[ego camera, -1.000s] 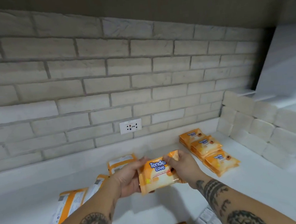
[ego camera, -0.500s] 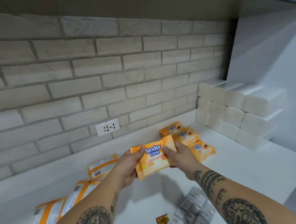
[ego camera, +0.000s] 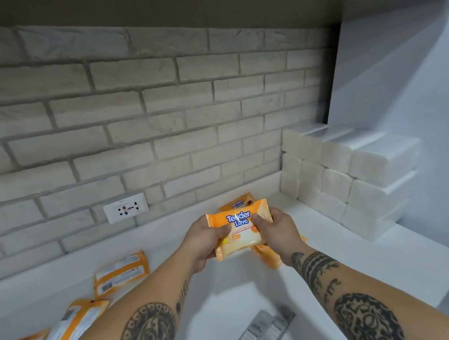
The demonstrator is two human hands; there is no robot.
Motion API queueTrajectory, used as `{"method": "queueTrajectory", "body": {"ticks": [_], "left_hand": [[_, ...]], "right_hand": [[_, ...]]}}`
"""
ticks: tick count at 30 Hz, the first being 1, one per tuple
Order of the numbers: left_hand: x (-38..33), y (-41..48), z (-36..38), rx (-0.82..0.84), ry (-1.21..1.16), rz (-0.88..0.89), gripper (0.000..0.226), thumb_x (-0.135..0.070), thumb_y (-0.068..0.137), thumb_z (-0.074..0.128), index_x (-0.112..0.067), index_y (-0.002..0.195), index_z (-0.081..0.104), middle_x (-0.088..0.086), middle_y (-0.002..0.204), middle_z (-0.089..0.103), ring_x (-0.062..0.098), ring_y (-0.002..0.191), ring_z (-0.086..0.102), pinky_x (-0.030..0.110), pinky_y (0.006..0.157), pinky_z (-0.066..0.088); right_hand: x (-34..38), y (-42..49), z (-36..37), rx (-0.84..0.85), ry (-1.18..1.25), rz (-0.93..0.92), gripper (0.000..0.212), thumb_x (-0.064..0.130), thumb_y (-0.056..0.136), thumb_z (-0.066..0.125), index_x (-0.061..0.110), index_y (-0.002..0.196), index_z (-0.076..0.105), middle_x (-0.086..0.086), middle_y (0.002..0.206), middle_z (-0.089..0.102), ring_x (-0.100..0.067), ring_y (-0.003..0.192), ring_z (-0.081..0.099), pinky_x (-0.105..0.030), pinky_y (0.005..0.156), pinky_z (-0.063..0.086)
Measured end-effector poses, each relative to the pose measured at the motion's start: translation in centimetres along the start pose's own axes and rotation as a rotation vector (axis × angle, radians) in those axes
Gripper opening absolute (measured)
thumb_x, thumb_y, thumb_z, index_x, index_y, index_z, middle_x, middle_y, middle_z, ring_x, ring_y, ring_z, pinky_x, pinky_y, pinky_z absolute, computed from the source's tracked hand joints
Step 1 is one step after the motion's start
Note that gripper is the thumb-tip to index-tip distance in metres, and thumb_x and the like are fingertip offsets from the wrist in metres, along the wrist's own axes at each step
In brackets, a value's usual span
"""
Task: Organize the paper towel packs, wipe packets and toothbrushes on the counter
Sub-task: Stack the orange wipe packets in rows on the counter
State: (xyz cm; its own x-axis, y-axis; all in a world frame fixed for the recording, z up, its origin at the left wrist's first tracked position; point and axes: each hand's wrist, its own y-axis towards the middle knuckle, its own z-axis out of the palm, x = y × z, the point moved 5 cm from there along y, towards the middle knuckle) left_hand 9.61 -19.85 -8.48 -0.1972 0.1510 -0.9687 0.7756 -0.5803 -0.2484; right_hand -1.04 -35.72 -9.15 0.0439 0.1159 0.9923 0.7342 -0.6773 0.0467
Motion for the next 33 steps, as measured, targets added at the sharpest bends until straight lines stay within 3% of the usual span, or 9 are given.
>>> {"method": "queueTrajectory", "body": {"ticks": [3,5,9,12,15,19,23,27,33], "left_hand": [[-0.3,2.5,3.0,-0.061,-0.014,0.026,0.033,-0.013,0.093,0.073,-0.016,0.123,0.061,0.004,0.111,0.076,0.024,0.095,0.076,0.037,0.071,0.06],[-0.3,3.9,4.4,-0.118,-0.008,0.057,0.047,-0.015,0.09,0.076,-0.015,0.131,0.054,0.004,0.117,0.072,0.026,0.098,0.074,0.038,0.071,0.06],[0.1,5.8,7.5,-0.156,0.079,0.122,0.09,-0.008,0.084,0.077,-0.03,0.155,0.028,0.0,0.132,0.063,0.024,0.109,0.068,0.038,0.081,0.06],[1.2,7.0,9.0,-0.157,0.17,0.154,0.086,0.002,0.078,0.074,-0.03,0.149,0.039,-0.003,0.12,0.066,0.024,0.106,0.069,0.043,0.088,0.061],[2.8,8.2,9.9,-0.166,0.244,0.112,0.077,-0.004,0.075,0.077,-0.028,0.143,0.049,0.001,0.117,0.069,0.025,0.096,0.071,0.041,0.082,0.062],[5.1,9.7,10.8,-0.167,0.319,0.062,0.078,-0.011,0.074,0.079,-0.029,0.144,0.05,-0.004,0.116,0.067,0.026,0.099,0.072,0.043,0.085,0.062],[7.6,10.8,11.3,-0.192,0.394,0.016,0.079,-0.019,0.077,0.08,-0.028,0.147,0.047,-0.003,0.124,0.067,0.023,0.105,0.07,0.043,0.093,0.059],[9.4,11.6,12.3,-0.181,0.549,-0.015,0.079,-0.026,0.079,0.079,-0.024,0.15,0.046,0.001,0.136,0.061,0.022,0.116,0.064,0.037,0.097,0.056],[10.8,12.8,13.0,-0.155,0.669,-0.043,0.083,-0.042,0.077,0.077,-0.024,0.152,0.045,0.004,0.142,0.05,0.021,0.122,0.061,0.035,0.103,0.051]], "right_hand": [[0.0,2.6,-3.0,-0.01,0.003,0.004,0.006,0.032,0.097,0.068,0.026,0.097,0.066,0.001,0.093,0.076,-0.022,0.085,0.075,-0.045,0.076,0.063],[-0.3,4.1,-4.3,0.018,0.033,0.044,0.01,0.03,0.096,0.069,0.026,0.102,0.063,-0.002,0.099,0.075,-0.024,0.089,0.074,-0.04,0.068,0.06],[-1.8,7.0,-6.7,0.078,-0.027,0.052,0.024,0.024,0.089,0.073,0.029,0.11,0.063,-0.004,0.102,0.075,-0.029,0.09,0.075,-0.038,0.062,0.058],[-3.2,8.5,-7.9,0.072,-0.041,0.055,0.028,0.026,0.088,0.075,0.03,0.113,0.064,-0.002,0.098,0.076,-0.028,0.084,0.076,-0.042,0.057,0.058],[-4.9,9.8,-8.5,0.072,-0.042,0.059,0.037,0.022,0.087,0.078,0.03,0.121,0.063,0.001,0.099,0.075,-0.025,0.083,0.076,-0.036,0.053,0.057],[-8.5,11.3,-8.8,0.062,-0.118,0.067,0.054,0.028,0.082,0.079,0.032,0.13,0.055,0.006,0.107,0.072,-0.018,0.092,0.074,-0.044,0.079,0.063],[-10.5,11.8,-8.8,0.091,-0.29,0.044,0.054,0.025,0.091,0.074,0.032,0.139,0.049,0.008,0.116,0.065,-0.012,0.101,0.065,-0.018,0.078,0.049],[-13.1,12.2,-8.9,0.108,-0.478,0.019,0.037,0.024,0.093,0.071,0.018,0.129,0.065,0.005,0.123,0.056,-0.016,0.118,0.061,-0.017,0.095,0.038],[-14.8,12.5,-9.0,0.087,-0.887,-0.048,0.038,0.043,0.103,0.048,0.029,0.137,0.06,0.008,0.15,0.041,-0.02,0.133,0.036,-0.039,0.106,0.038]]}}
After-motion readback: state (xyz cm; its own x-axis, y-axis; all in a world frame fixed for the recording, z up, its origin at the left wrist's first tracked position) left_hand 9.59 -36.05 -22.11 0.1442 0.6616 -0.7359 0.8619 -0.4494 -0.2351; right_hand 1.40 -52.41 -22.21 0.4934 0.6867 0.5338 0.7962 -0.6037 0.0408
